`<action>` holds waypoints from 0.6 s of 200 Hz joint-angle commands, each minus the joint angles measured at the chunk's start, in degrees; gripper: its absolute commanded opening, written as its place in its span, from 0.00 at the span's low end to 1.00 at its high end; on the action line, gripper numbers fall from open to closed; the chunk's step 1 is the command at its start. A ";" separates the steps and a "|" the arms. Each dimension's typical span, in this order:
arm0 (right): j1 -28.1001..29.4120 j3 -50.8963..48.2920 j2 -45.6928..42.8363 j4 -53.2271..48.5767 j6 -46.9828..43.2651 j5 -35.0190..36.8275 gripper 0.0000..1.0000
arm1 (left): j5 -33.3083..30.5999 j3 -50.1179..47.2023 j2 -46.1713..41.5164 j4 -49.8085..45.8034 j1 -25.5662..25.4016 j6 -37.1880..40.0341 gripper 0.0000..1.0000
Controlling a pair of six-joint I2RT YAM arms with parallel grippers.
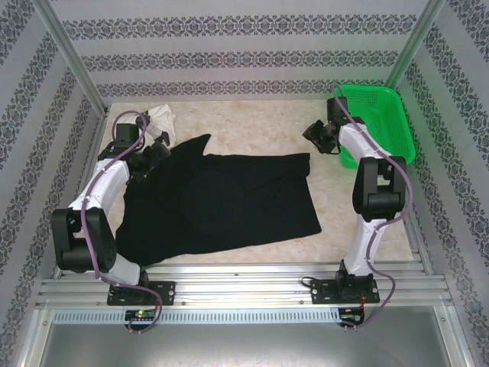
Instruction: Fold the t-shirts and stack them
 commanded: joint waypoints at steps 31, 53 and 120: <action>0.91 5.09 5.59 -6.21 2.20 0.49 0.47 | 1.16 -0.70 0.78 1.70 -0.58 1.58 0.86; 1.29 7.23 8.04 -7.47 1.70 1.37 0.47 | 1.33 -0.18 1.19 1.49 -0.58 1.89 0.86; 2.46 8.16 11.54 -9.75 0.80 3.50 0.46 | 1.07 0.76 1.46 0.71 -0.49 3.04 0.86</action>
